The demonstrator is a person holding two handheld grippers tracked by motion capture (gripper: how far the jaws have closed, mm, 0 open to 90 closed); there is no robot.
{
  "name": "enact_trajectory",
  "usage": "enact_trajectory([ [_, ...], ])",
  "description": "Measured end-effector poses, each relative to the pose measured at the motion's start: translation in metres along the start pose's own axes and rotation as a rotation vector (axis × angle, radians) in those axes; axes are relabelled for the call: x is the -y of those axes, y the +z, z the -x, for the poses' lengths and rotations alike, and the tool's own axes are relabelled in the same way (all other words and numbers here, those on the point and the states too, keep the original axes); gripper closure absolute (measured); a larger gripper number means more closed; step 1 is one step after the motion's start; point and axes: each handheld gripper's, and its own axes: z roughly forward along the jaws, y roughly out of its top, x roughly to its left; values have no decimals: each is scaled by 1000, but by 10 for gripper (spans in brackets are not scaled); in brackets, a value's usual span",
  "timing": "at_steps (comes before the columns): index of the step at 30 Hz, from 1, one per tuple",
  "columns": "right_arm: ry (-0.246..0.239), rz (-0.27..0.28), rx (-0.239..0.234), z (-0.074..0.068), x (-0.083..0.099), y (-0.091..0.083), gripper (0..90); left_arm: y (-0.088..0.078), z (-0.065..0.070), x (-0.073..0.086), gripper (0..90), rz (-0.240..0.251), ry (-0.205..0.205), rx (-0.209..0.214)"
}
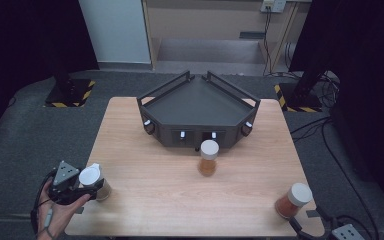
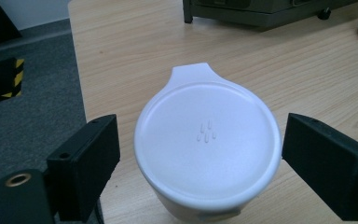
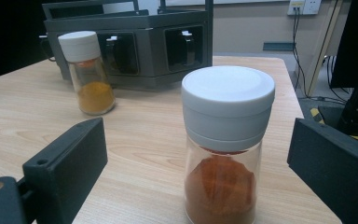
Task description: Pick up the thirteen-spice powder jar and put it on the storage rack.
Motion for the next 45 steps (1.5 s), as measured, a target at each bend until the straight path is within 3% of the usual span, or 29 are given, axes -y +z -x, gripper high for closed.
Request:
enact_trajectory([
  [4,-5,-4,-5,0,0,1,52,3,2,2,140,8,6,-12],
  [7,-4,-3,-3,0,0,0,52,4,3,5,213,24,26,-10],
  [8,-3,-2,-1,0,0,0,52,5,3,6,274,26,33,-10],
  [19,-5,-1,3,-1,0,0,51,5,-2,6,286,32,15,7],
  [28,-6,1,2,-1,0,0,51,5,-7,-1,290,29,45,32],
  [31,-3,1,3,-1,0,0,51,4,-12,-8,290,44,60,65],
  [34,-6,1,3,-1,0,0,51,3,-16,-22,290,45,107,112],
  [37,-4,2,1,-1,0,0,51,6,-21,-34,291,43,106,170],
  [42,-5,2,1,-1,0,0,51,10,-21,-55,291,42,157,228],
  [43,-4,2,2,-1,0,0,51,13,-23,-64,291,41,180,267],
  [45,-4,1,0,-1,0,0,51,16,-24,-75,291,43,201,307],
])
